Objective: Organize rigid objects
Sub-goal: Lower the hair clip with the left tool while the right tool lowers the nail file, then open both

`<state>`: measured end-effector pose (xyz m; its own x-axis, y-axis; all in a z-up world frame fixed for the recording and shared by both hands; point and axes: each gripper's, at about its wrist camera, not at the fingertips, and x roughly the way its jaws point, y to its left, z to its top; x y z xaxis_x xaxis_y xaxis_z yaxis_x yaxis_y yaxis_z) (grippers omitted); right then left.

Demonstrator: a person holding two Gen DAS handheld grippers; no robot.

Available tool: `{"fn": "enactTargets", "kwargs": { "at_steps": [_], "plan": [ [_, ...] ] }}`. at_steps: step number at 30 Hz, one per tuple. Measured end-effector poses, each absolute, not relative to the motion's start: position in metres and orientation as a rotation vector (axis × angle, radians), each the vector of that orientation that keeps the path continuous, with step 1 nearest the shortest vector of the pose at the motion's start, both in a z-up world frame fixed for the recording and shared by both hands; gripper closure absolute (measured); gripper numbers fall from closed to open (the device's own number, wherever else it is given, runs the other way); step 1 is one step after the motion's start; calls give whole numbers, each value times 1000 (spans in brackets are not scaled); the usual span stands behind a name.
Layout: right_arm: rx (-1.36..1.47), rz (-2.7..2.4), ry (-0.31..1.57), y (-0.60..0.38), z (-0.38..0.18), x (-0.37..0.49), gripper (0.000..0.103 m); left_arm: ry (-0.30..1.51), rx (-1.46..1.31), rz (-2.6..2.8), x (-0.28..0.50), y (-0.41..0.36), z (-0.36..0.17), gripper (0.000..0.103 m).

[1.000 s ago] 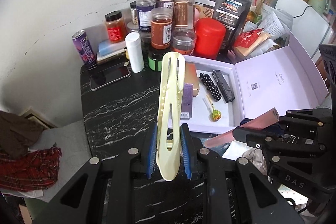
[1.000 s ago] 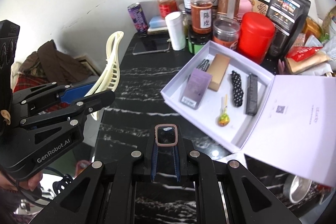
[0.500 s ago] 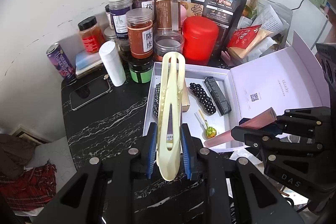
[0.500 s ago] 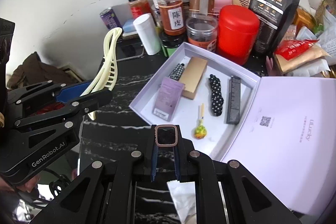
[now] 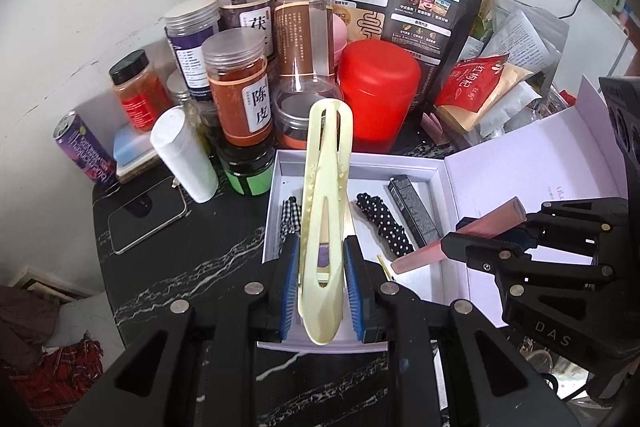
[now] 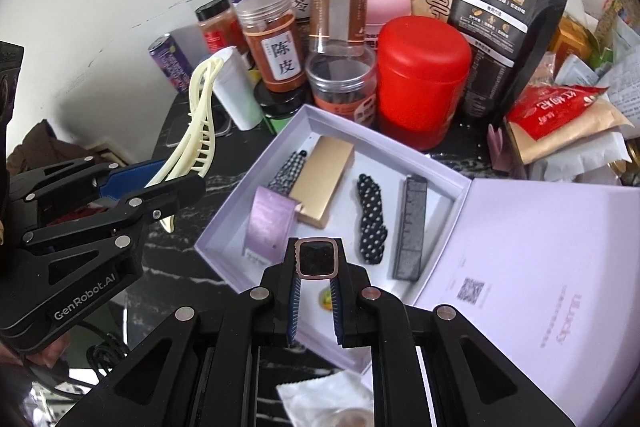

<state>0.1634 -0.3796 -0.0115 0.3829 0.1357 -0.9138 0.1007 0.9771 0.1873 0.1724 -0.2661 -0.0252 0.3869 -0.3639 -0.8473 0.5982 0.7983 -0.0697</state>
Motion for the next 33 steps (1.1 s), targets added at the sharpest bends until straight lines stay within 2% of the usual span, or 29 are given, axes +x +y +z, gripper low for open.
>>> {"fn": "enactTargets", "kwargs": {
  "at_steps": [16,33],
  "plan": [
    [200,-31,1183,-407,-46,214,90,1080,249,-662,224,-296,-75,81],
    [57,-81,1179,-401,-78,235,90,1208,286,-665,234,-309,-128,81]
  ]
}}
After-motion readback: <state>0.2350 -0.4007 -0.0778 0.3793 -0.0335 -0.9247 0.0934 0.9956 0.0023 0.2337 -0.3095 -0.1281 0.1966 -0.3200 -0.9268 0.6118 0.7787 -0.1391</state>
